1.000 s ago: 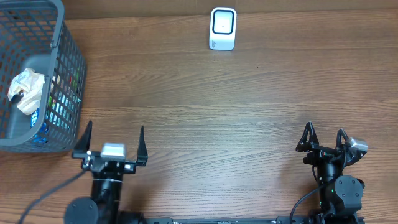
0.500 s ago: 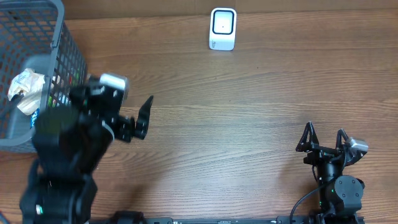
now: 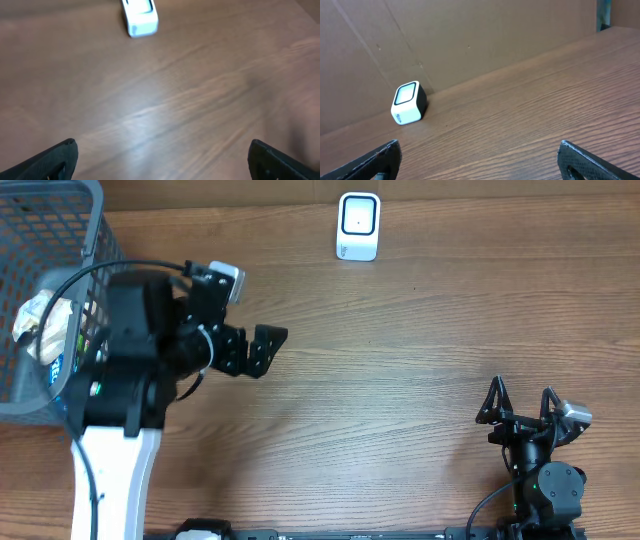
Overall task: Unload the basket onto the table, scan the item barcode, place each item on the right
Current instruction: 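Move the left gripper up and over into the grey basket, then grasp the brown paper snack bag in the basket with the left gripper, then carry the brown bag out and drop it on the table, then move the left gripper back into the grey basket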
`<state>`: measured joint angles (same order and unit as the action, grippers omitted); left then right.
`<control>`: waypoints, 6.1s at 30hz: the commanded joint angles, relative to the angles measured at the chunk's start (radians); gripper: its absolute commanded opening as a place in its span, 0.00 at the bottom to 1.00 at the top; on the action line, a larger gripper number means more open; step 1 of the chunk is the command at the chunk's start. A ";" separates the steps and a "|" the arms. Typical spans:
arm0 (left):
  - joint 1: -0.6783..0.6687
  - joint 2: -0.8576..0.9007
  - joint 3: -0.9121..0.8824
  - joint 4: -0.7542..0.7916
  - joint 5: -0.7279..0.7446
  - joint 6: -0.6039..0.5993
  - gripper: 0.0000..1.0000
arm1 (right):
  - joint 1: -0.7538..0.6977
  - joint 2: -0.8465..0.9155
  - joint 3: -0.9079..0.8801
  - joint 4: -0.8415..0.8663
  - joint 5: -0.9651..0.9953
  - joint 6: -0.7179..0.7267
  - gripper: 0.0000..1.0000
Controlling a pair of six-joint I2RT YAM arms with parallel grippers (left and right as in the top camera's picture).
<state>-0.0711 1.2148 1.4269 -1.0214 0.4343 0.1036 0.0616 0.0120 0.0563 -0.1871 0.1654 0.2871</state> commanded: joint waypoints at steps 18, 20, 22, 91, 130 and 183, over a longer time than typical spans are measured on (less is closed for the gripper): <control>0.006 0.217 0.492 -0.093 -0.438 -0.269 1.00 | 0.006 -0.009 0.001 0.005 0.014 -0.003 1.00; 0.006 0.220 0.527 -0.109 -0.546 -0.269 1.00 | 0.006 -0.009 0.001 0.005 0.014 -0.003 1.00; 0.014 0.219 0.545 -0.128 -0.665 -0.290 1.00 | 0.006 -0.009 0.001 0.005 0.014 -0.003 1.00; 0.648 1.077 0.549 0.201 -0.563 -0.320 0.28 | 0.006 -0.009 0.001 0.005 0.014 -0.003 1.00; 0.165 0.578 0.964 -0.549 -0.373 -0.282 0.04 | 0.006 -0.009 0.001 0.005 0.014 -0.003 1.00; -0.038 0.911 1.471 -0.667 -0.396 -0.300 1.00 | 0.006 -0.009 0.001 0.005 0.014 -0.003 1.00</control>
<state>-0.1108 2.2086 2.7438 -1.6844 0.0456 -0.1753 0.0612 0.0113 0.0563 -0.1871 0.1650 0.2871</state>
